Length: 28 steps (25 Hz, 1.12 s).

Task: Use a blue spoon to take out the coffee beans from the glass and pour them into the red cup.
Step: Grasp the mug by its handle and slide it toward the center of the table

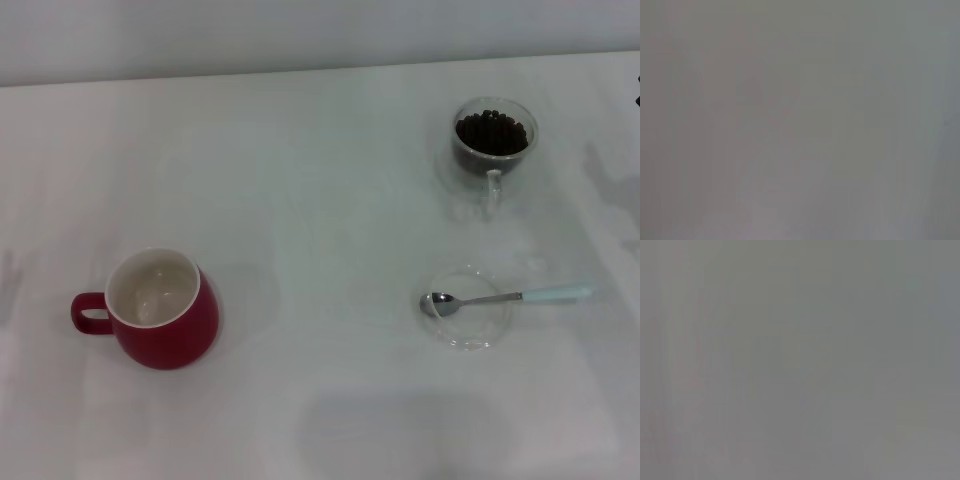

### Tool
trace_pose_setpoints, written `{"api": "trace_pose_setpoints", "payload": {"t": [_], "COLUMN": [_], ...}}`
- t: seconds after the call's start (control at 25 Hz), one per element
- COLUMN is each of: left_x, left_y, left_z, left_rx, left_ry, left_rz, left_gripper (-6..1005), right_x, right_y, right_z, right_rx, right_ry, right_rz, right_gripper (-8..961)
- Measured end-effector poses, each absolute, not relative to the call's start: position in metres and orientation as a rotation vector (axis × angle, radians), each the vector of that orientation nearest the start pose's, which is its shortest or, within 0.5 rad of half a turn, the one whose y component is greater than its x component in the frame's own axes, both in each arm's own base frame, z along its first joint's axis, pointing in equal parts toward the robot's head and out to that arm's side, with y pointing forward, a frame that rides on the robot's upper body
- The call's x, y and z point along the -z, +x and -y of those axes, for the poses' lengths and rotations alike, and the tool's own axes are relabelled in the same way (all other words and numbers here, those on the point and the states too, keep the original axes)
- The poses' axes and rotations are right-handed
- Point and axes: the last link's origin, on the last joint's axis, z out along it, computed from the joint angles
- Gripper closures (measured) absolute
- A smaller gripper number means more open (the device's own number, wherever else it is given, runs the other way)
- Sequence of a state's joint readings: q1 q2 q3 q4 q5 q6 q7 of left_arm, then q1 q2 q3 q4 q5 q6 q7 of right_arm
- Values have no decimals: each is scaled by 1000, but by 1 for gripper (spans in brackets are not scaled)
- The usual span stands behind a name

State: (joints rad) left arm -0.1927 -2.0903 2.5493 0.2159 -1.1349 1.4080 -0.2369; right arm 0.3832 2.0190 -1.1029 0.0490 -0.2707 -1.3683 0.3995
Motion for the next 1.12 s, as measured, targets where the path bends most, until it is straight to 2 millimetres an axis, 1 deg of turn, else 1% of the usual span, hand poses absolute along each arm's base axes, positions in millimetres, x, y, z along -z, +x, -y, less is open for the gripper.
{"api": "trace_pose_setpoints", "payload": {"t": [0.36,0.48,0.64,0.8,0.84,1.0,1.12], "left_x": [9,12,15,16,16,22,28], "left_y": [-366,-366,-369,-377,-378,-378,-377], "left_z": [-233,-229,-217,-197,-193,-176,-171], "left_rx": [809,801,786,753,747,721,692], "left_ry": [-1385,-1411,-1439,-1446,-1455,-1539,-1610], "left_rz": [686,684,691,701,697,668,637], "left_gripper": [110,110,112,114,115,119,123], "right_x": [-43,-43,-45,-48,-50,-51,-51], "right_y": [379,378,377,377,377,376,374], "right_z": [-292,-293,-297,-304,-309,-316,-322], "right_rx": [-774,-777,-775,-763,-755,-744,-741], "right_ry": [-1434,-1435,-1435,-1435,-1436,-1439,-1444], "right_rz": [-621,-619,-612,-609,-608,-610,-611], "right_gripper": [82,82,82,83,83,83,83]}}
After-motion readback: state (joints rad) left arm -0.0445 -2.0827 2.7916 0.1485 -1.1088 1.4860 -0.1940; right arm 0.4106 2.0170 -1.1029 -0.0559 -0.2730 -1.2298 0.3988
